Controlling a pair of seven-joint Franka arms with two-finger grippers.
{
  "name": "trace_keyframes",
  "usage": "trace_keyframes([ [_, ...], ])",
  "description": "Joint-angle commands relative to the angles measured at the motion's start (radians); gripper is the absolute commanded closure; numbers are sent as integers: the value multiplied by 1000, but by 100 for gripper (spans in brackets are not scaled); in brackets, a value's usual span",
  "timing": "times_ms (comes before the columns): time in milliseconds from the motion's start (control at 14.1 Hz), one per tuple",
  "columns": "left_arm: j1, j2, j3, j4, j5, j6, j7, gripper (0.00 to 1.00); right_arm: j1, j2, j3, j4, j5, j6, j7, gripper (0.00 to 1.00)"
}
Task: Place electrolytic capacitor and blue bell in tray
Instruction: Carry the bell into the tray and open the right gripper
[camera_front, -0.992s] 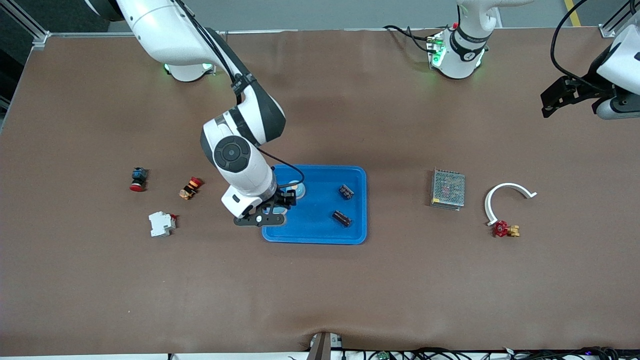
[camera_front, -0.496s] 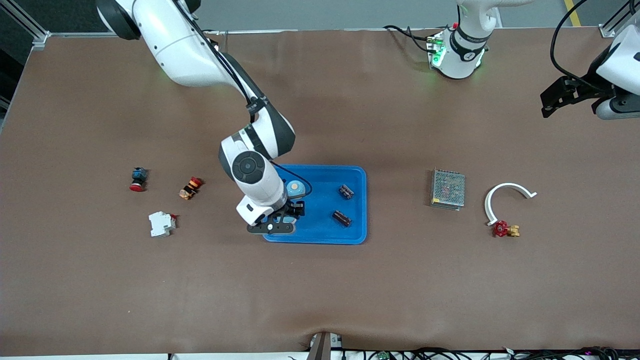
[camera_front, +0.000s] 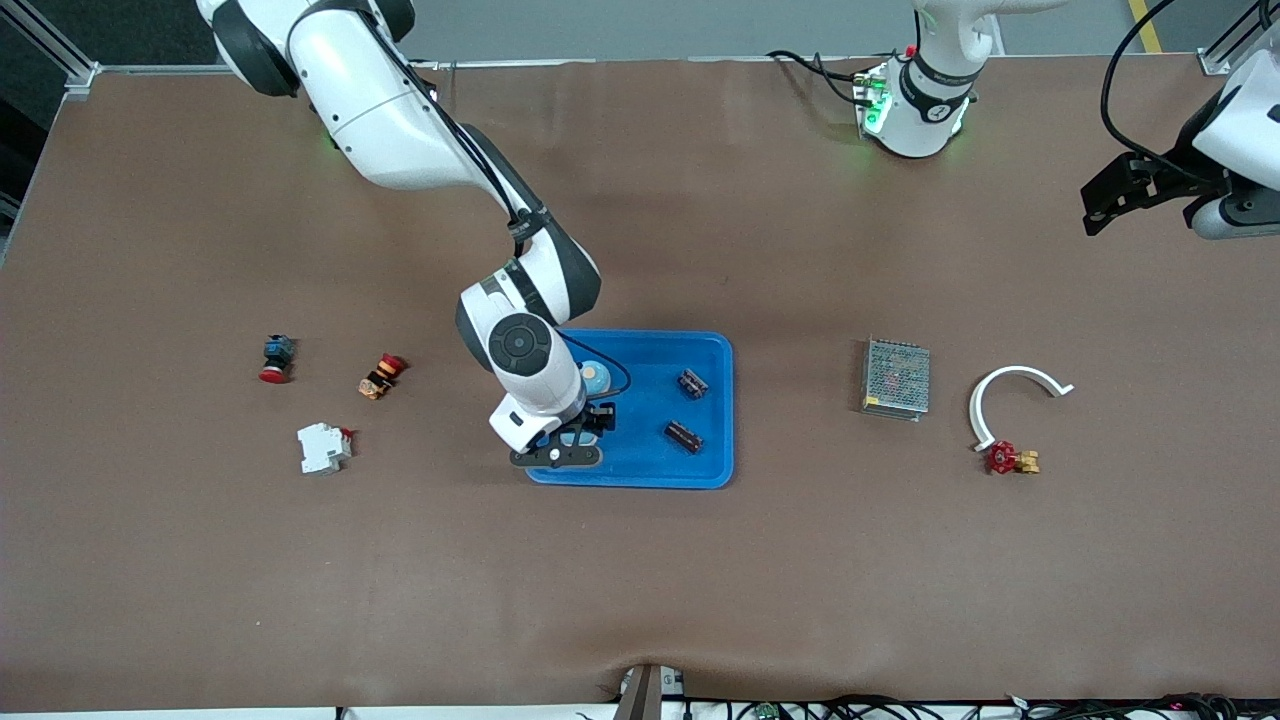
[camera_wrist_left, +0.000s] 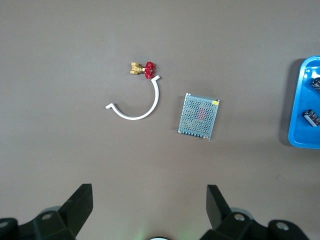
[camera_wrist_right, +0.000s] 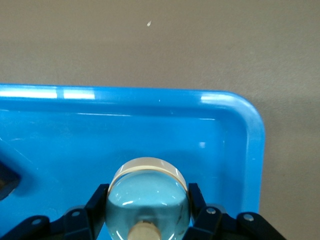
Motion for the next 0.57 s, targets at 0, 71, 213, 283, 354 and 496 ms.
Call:
trace_keyframes([
  [0, 4, -11, 3, -5, -19, -4, 30, 0, 17, 35, -8, 27, -21, -13, 9, 54],
  [71, 4, -11, 2, -5, -19, -4, 30, 0, 20, 44, -8, 27, -22, -12, -2, 54],
  [213, 4, -11, 2, -5, -19, -4, 30, 0, 25, 50, -8, 26, -22, -12, -22, 55],
  [283, 3, -11, 2, -5, -19, -4, 30, 0, 27, 50, -8, 26, -22, -13, -31, 54],
  [354, 3, -11, 2, -5, -19, -4, 30, 0, 27, 55, -8, 24, -22, -13, -42, 54],
  [496, 3, -11, 2, -5, -19, -4, 30, 0, 27, 58, -8, 24, -22, -13, -47, 54],
])
